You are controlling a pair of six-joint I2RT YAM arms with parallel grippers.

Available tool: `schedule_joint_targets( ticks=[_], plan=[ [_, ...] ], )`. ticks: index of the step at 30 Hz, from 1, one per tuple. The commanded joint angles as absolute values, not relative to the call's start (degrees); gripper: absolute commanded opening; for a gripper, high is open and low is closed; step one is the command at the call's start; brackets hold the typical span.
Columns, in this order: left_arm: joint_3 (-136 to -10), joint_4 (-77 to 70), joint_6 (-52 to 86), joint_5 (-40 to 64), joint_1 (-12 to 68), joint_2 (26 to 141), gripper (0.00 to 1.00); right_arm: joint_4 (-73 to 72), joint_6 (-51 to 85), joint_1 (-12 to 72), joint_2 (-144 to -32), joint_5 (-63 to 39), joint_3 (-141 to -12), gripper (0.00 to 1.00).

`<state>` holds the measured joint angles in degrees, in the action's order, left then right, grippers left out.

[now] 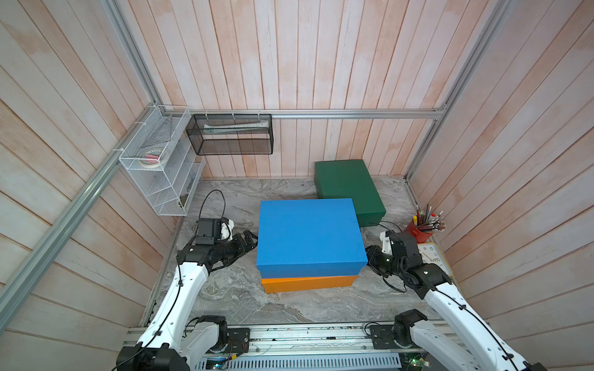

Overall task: Stack the shoeboxes
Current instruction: Adjust the shoebox.

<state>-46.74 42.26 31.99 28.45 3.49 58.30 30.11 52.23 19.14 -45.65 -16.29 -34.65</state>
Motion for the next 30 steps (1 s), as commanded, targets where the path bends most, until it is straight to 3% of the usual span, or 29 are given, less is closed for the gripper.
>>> schedule_joint_targets(
  ticks=[1, 20, 25, 30],
  plan=[
    [-45.0, 42.9, 33.7, 28.8, 4.5, 56.1, 1.0, 29.7, 50.9, 19.5, -46.5, -17.2, -35.2, 0.43],
    [-42.0, 44.7, 35.1, 27.1, 4.7, 51.4, 1.0, 30.2, 47.9, 19.6, -49.8, -17.8, -37.3, 0.44],
    [-45.7, 48.1, 30.7, 23.4, 3.0, 54.5, 1.0, 31.3, 48.7, 18.7, -46.9, -14.3, -36.7, 0.51],
    [-47.7, 49.2, 27.7, 24.9, -1.4, 55.2, 1.0, 32.5, 47.5, 12.7, -43.9, -16.6, -36.0, 0.58]
  ],
)
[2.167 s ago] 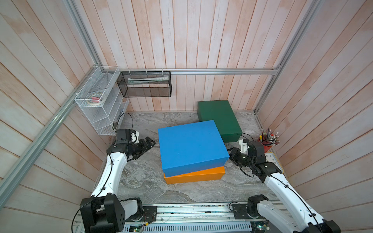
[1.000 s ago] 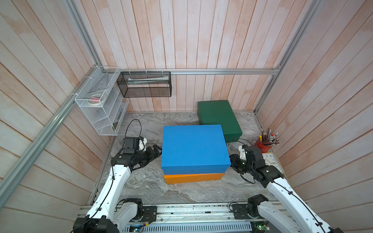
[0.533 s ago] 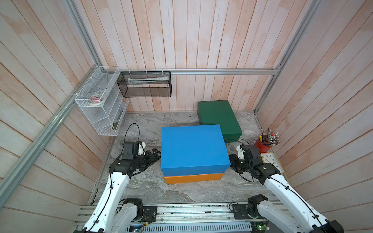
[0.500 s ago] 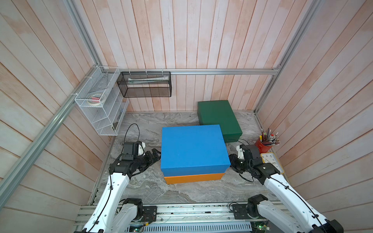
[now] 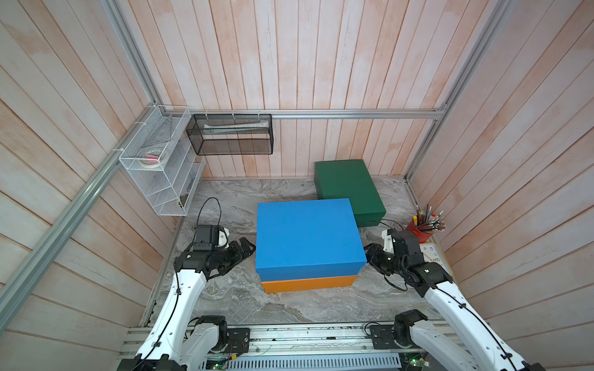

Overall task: Stack the shoeboxes
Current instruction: Adjust the shoebox, then move the shoeboxes to the center of the board.

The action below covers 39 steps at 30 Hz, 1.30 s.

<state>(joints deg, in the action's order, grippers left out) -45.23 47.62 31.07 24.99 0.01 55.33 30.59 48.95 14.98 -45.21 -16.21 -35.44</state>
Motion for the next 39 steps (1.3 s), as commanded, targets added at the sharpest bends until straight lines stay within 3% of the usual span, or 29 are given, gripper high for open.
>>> schedule_joint_targets(
  ticks=[1, 7, 15, 22, 30, 39],
  plan=[
    [-48.0, 49.3, 27.3, 25.0, -2.2, 55.4, 1.0, 32.6, 47.0, 11.4, -43.7, -17.3, -35.9, 0.58],
    [-47.2, 47.9, 25.9, 25.0, -3.7, 57.7, 1.0, 30.2, 45.4, 6.8, -46.9, -22.2, -34.1, 0.62],
    [-43.7, 41.0, 27.3, 25.6, -5.5, 64.5, 0.99, 20.4, 47.4, 5.8, -53.9, -27.8, -28.2, 0.51],
    [-40.4, 33.3, 30.5, 30.2, -4.6, 72.8, 0.86, 15.4, 46.0, 6.7, -61.4, -29.4, -29.3, 0.48],
    [-40.5, 25.4, 34.9, 30.9, 2.6, 80.6, 0.74, 9.0, 48.4, 11.5, -69.4, -30.9, -30.0, 0.47],
    [-43.4, 22.0, 35.2, 32.5, 3.2, 85.1, 0.73, -0.3, 53.0, 15.9, -75.3, -32.2, -30.3, 0.45]
  ],
)
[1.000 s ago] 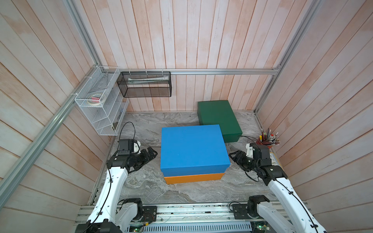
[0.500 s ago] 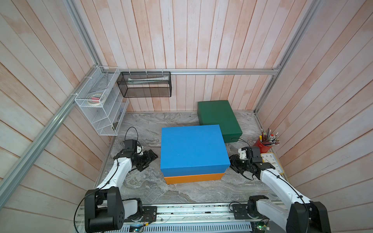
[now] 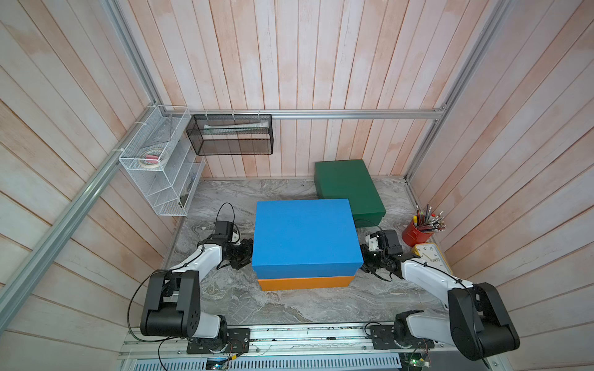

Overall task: Stack the shoeboxes
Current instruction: Move the shoeboxes to the center of the board.

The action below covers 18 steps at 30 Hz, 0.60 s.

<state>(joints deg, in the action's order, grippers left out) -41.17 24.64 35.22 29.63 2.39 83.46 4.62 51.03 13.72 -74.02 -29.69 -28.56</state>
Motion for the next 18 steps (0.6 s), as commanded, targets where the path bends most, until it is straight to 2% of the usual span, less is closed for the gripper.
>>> schedule_joint_targets(
  ticks=[1, 12, 15, 18],
  plan=[
    [-43.9, 21.7, 35.2, 32.6, 3.2, 85.8, 0.73, -0.9, 53.5, 16.2, -75.8, -32.0, -30.5, 0.45],
    [-47.1, 25.2, 33.5, 30.4, 3.3, 86.5, 0.73, 2.2, 51.1, 16.5, -79.3, -30.9, -34.7, 0.45],
    [-47.7, 29.1, 31.8, 26.3, 1.5, 82.8, 0.78, 9.4, 47.4, 16.4, -76.1, -26.5, -36.3, 0.45],
    [-50.1, 31.8, 29.7, 24.1, -1.8, 79.7, 0.84, 17.6, 44.0, 14.7, -71.7, -20.1, -38.1, 0.53]
  ],
)
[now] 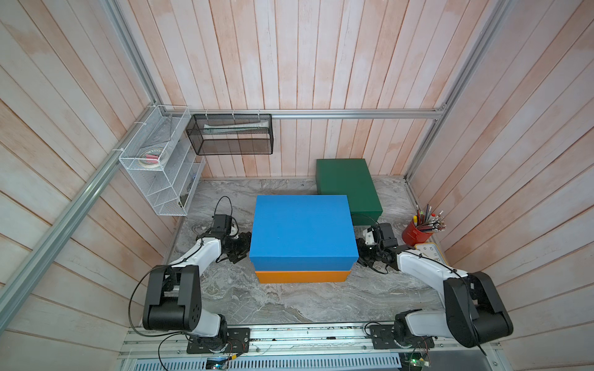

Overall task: Stack the shoeboxes
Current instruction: Move the shoeboxes to the center of the board, then move the shoebox to the center of the board.

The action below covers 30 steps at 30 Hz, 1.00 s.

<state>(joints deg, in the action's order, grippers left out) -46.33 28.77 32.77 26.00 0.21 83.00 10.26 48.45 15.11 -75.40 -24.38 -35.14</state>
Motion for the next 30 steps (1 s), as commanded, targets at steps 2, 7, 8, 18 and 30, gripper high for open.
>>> schedule_joint_targets(
  ticks=[2, 7, 8, 18, 30],
  plan=[
    [-53.6, 33.6, 27.5, 22.7, -2.8, 79.5, 0.86, 22.2, 42.0, 12.8, -69.2, -16.2, -39.4, 0.58],
    [-63.1, 35.0, 23.4, 20.3, -3.0, 83.6, 0.88, 28.1, 37.0, 10.5, -66.4, -9.2, -44.8, 0.65],
    [-64.2, 34.3, 23.1, 20.5, -3.0, 84.2, 0.88, 28.3, 36.2, 10.2, -66.1, -8.2, -45.8, 0.68],
    [-73.5, 29.5, 21.0, 20.9, -2.9, 91.0, 0.91, 13.7, 27.2, -3.0, -81.4, -15.3, -62.4, 0.94],
    [-84.2, 26.3, 13.6, 24.8, -2.5, 100.5, 1.0, 9.8, 29.8, -5.0, -115.9, -30.1, -90.6, 0.98]
  ],
)
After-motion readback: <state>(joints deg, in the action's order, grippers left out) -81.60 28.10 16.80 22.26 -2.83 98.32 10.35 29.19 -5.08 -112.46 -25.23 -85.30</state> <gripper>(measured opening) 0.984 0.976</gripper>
